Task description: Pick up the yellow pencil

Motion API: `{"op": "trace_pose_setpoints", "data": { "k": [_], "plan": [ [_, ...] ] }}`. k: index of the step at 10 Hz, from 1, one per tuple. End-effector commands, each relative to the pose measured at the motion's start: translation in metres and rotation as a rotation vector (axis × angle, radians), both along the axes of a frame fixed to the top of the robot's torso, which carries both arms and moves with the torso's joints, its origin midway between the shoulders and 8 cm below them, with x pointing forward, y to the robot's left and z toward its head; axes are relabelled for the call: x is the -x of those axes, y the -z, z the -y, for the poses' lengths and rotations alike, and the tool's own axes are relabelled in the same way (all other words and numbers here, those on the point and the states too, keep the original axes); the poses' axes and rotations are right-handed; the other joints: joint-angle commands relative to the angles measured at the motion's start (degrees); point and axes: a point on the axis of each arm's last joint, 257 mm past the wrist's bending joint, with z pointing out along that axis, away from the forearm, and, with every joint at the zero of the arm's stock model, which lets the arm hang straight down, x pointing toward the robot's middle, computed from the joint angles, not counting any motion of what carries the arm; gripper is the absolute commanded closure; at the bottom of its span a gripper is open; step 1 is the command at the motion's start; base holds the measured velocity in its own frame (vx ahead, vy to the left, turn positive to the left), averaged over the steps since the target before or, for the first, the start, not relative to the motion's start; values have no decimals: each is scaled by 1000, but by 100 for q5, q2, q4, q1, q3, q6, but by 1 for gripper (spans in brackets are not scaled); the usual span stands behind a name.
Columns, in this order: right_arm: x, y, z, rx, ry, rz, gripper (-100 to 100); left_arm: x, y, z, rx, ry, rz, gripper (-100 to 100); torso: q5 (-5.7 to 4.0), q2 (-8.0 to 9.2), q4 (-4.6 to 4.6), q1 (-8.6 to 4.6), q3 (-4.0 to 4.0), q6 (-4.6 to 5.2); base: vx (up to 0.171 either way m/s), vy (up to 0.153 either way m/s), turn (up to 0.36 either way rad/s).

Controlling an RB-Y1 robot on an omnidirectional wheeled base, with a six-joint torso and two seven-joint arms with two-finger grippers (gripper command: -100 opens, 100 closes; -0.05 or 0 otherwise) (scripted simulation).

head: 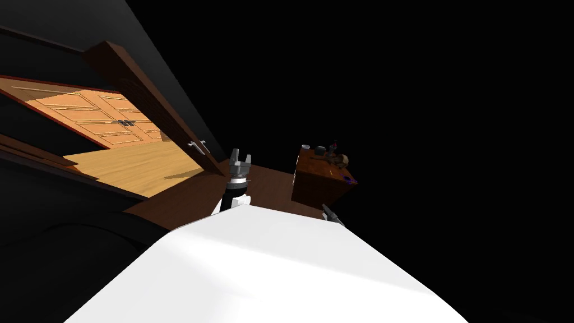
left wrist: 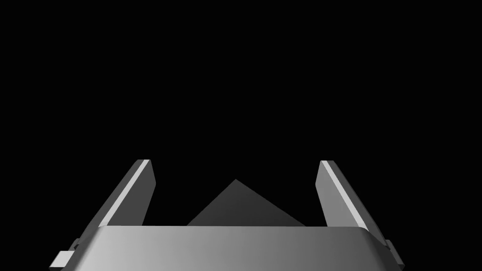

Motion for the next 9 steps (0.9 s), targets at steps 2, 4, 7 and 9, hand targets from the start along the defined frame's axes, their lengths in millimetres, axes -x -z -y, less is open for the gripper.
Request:
{"op": "trace_pose_setpoints", "data": {
  "k": [2, 4, 7, 9],
  "plan": [
    [28, 25, 17, 48, -23, -99, -100, 0, 0, 0, 0, 0, 0, 0, -1, -1, 0, -2, -1, -3, -2, 81, 140],
    [51, 44, 34, 84, -34, -177, -100, 0, 0, 0, 0, 0, 0, 0, -3, -3, -1, -9, -2, -2, 10, 78, 154],
    [74, 60, 55, 124, -43, -252, -100, 0, 0, 0, 0, 0, 0, 0, -2, -9, -2, -15, -5, 1, 20, 54, 99],
    [96, 73, 77, 167, -51, -325, -100, 0, 0, 0, 0, 0, 0, 0, -5, -8, -1, -18, -4, -3, 23, 60, 156]
  ]
}}
